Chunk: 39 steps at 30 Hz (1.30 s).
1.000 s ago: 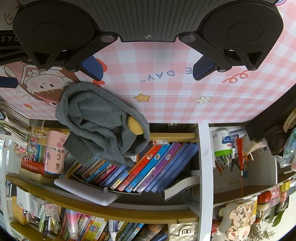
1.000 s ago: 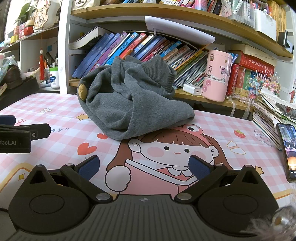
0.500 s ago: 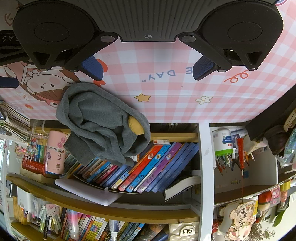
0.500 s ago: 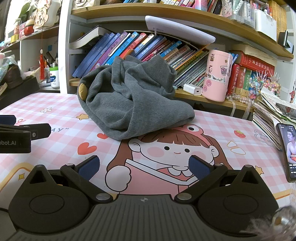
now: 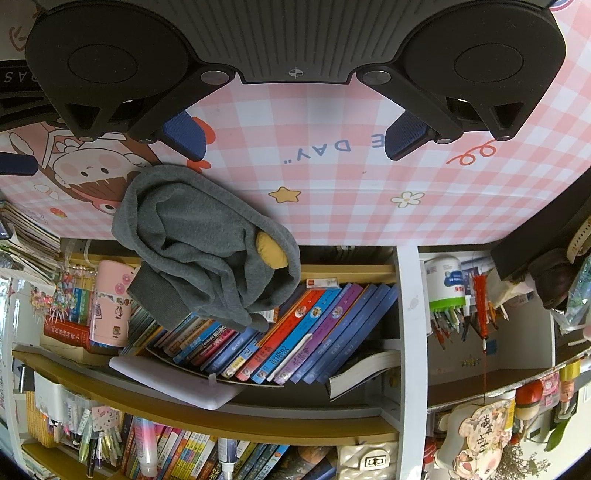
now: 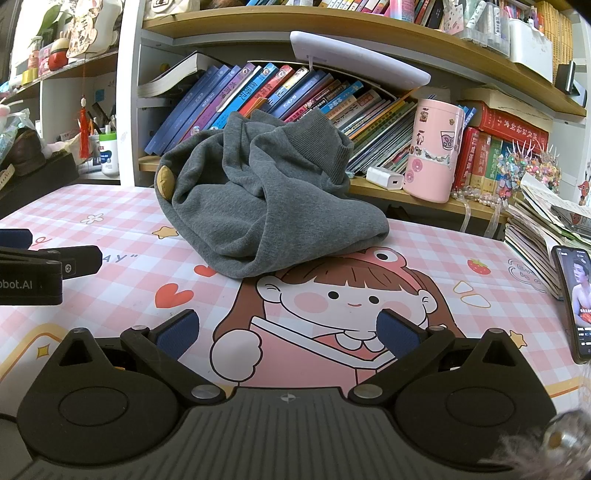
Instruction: Fold clothes
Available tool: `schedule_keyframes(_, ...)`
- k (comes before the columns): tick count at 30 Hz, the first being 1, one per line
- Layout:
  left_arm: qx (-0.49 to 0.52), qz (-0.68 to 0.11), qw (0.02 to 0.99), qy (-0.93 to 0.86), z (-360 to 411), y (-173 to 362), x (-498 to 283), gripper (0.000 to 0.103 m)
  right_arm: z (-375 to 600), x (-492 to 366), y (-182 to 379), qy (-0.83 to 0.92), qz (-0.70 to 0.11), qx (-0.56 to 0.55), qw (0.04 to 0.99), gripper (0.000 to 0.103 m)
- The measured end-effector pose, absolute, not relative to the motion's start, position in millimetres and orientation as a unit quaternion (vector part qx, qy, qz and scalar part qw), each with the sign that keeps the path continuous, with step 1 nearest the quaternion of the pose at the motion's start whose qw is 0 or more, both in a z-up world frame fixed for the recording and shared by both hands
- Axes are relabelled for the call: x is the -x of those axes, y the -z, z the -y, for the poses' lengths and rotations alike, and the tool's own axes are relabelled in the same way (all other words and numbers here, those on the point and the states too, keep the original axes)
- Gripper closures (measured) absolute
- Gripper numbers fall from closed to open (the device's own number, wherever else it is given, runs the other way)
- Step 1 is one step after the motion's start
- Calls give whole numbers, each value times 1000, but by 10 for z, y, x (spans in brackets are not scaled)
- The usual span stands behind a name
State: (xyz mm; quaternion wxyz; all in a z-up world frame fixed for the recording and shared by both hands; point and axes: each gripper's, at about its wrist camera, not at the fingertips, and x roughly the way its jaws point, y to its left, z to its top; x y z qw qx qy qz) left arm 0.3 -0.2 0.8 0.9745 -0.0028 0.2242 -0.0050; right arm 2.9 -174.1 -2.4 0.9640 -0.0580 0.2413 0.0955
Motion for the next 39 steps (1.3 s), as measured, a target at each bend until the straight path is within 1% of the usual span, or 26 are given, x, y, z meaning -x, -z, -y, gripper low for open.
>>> schedule_keyframes(39, 3, -222, 975, 10, -16, -13, 4, 0, 1722, -50, 38, -99, -248, 63, 962, 0)
